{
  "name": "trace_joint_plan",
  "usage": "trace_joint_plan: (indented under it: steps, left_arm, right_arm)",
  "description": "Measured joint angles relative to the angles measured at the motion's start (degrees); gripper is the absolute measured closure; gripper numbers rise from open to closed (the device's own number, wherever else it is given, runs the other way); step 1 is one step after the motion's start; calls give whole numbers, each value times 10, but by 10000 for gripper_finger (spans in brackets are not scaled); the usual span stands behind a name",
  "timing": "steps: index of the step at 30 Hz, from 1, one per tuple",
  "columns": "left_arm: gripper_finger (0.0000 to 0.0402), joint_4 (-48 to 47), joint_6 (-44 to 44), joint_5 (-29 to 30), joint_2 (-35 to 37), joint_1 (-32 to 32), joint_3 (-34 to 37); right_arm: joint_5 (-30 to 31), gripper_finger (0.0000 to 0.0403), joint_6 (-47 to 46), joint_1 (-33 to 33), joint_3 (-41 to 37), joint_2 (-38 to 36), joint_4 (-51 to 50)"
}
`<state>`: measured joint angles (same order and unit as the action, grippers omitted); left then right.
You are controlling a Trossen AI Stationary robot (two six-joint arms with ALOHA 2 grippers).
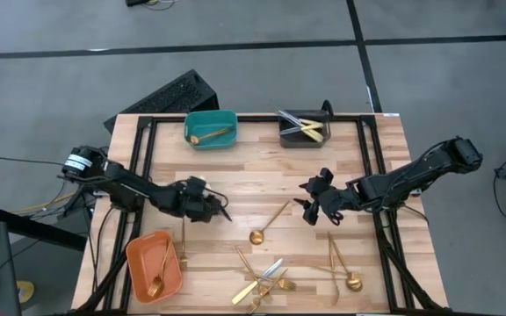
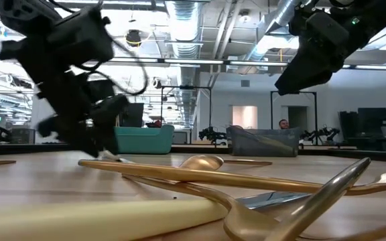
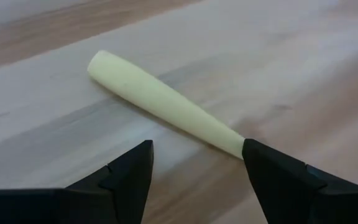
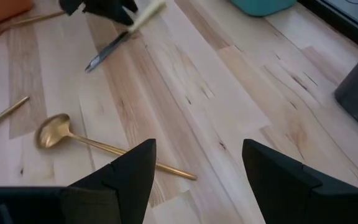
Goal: Sort silverware by color (type)
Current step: Put the yellow knife into the black bin
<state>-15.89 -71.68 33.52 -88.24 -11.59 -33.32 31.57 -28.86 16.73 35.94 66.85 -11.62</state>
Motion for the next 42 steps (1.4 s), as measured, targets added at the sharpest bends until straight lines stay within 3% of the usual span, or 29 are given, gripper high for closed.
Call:
trace_joint_plan:
  steps: [7, 14, 21, 28, 33, 37, 42]
  left_arm:
    - [164, 199, 246, -36, -1, 54, 0]
    - [195, 303, 375, -63, -1, 76, 0]
    - [230, 326, 382, -63, -1, 66, -1]
    - [241, 239, 322, -61, -1, 37, -1]
    - [242, 191, 294, -61, 0, 29, -1]
    - [242, 174, 304, -59, -1, 30, -1]
    - [242, 164, 329, -67, -7, 30, -2]
  right_arm:
    - [0, 138, 2, 0, 0, 0, 7]
    - [0, 138, 4, -1, 0, 0, 47]
    - [0, 138, -22, -19, 0, 0, 54]
    - [-1, 138, -46, -19, 0, 0, 60]
    - [-6, 138, -12, -33, 1, 40, 123]
    - [-49, 138, 45, -64, 2, 107, 211]
    - [-208, 138, 238, -134, 44, 203, 309]
